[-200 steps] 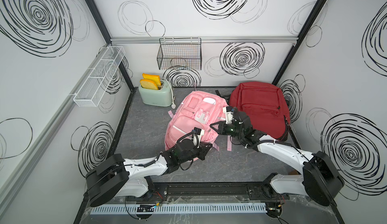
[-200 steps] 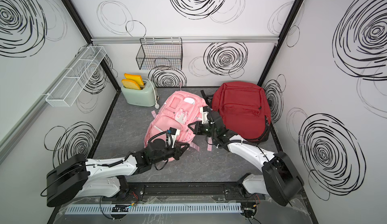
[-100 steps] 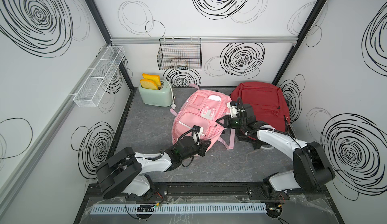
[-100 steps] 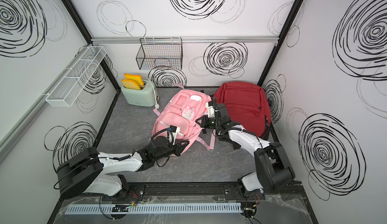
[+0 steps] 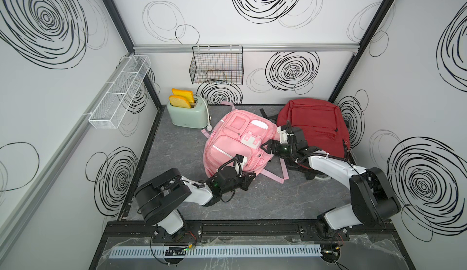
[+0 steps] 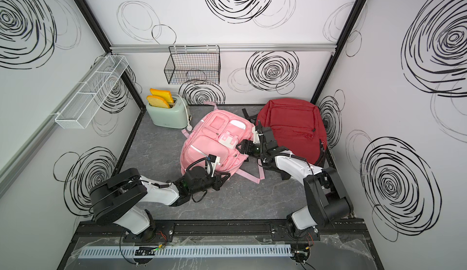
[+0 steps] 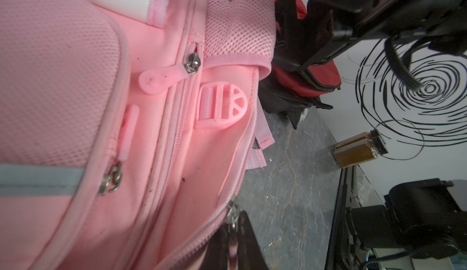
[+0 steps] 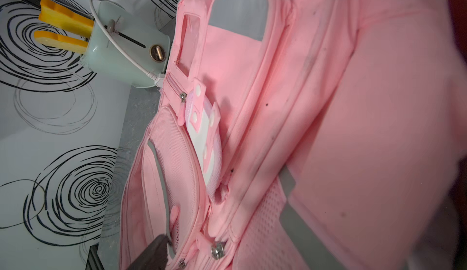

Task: Zip up the backpack
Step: Zip the zipper on the backpack.

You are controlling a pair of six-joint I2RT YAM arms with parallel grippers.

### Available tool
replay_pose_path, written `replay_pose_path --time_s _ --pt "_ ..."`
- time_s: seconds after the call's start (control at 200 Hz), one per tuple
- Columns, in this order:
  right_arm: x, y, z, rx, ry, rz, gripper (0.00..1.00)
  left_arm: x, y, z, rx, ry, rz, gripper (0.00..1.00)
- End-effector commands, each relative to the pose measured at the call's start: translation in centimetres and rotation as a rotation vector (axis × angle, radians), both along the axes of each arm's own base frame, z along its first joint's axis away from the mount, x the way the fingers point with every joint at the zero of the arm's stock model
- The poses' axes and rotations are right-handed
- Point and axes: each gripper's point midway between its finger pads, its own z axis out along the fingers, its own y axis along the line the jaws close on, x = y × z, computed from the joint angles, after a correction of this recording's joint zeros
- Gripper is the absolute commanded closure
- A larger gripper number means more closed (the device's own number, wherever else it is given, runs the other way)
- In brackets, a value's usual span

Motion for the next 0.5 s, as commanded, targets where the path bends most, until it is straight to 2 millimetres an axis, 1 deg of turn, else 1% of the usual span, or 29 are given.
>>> replay_pose_path --time_s 0.0,0.175,0.255,0.37,0.495 --pt "-1.5 -1.1 0.6 -0.009 0.042 -0.07 0.2 -0.1 -1.0 1.5 -0.083 -0.05 -0.037 1.0" --pt "-3.7 -3.3 0.3 -0.035 0.077 -0.168 0.19 0.3 -1.1 1.8 -0.093 -0.081 -0.056 1.0" --pt "-4.6 -3.3 -0.1 -0.029 0.09 -0.169 0.19 0.3 -0.7 2.0 -0.084 -0.099 -0.052 1.0" --pt "-5.9 -1.9 -1.1 -0.009 0.119 -0.135 0.19 -0.1 -0.2 2.5 -0.099 -0.119 -0.052 1.0" --pt "-7.0 0.9 -2.0 0.002 0.126 -0.073 0.19 -0.4 0.0 2.8 -0.105 -0.127 -0.055 1.0"
